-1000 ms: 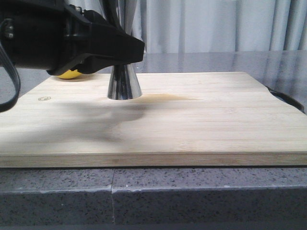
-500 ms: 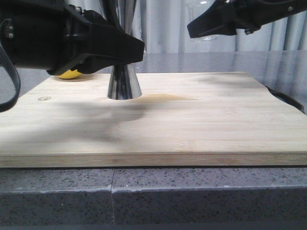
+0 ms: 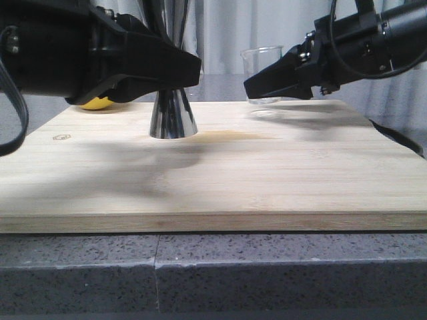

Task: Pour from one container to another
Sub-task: 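Tilt the beaker upright and lower it back onto the board, then open the right gripper and pull it back from the beaker, then lower the steel jigger with the left gripper onto the board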

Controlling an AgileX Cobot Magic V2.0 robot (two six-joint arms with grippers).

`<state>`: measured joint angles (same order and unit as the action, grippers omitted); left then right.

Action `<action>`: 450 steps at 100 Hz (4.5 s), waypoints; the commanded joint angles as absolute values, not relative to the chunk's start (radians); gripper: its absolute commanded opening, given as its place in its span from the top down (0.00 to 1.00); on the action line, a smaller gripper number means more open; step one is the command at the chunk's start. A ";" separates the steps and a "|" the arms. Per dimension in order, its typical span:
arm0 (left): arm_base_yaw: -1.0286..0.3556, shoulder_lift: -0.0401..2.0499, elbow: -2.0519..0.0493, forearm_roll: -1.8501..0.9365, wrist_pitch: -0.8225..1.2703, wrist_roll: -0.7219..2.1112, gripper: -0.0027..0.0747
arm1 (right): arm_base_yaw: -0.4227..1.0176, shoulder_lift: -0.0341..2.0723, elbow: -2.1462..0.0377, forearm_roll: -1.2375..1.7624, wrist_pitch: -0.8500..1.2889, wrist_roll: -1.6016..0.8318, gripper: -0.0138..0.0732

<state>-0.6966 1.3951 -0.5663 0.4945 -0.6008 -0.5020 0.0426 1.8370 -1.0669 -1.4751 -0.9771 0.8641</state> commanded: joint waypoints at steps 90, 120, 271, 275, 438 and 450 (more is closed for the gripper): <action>-0.706 1.365 -0.598 0.470 -0.698 -0.509 0.99 | 0.034 1.898 -1.091 -1.371 -1.096 0.769 0.52; -0.706 1.365 -0.598 0.470 -0.699 -0.509 0.99 | 0.034 1.902 -1.091 -1.375 -1.075 0.769 0.52; -0.706 1.365 -0.598 0.470 -0.699 -0.509 0.99 | 0.034 1.898 -1.098 -1.268 -1.152 0.772 0.16; -0.706 1.365 -0.598 0.470 -0.699 -0.509 0.99 | 0.034 1.895 -1.098 -1.257 -1.168 0.772 0.13; -0.506 1.456 -0.597 0.560 -0.745 -0.502 0.99 | 0.034 1.364 -1.106 -1.215 -1.196 0.852 0.12; -0.506 1.470 -0.597 0.560 -0.752 -0.502 0.99 | 0.034 1.364 -1.106 -1.219 -1.195 0.852 0.12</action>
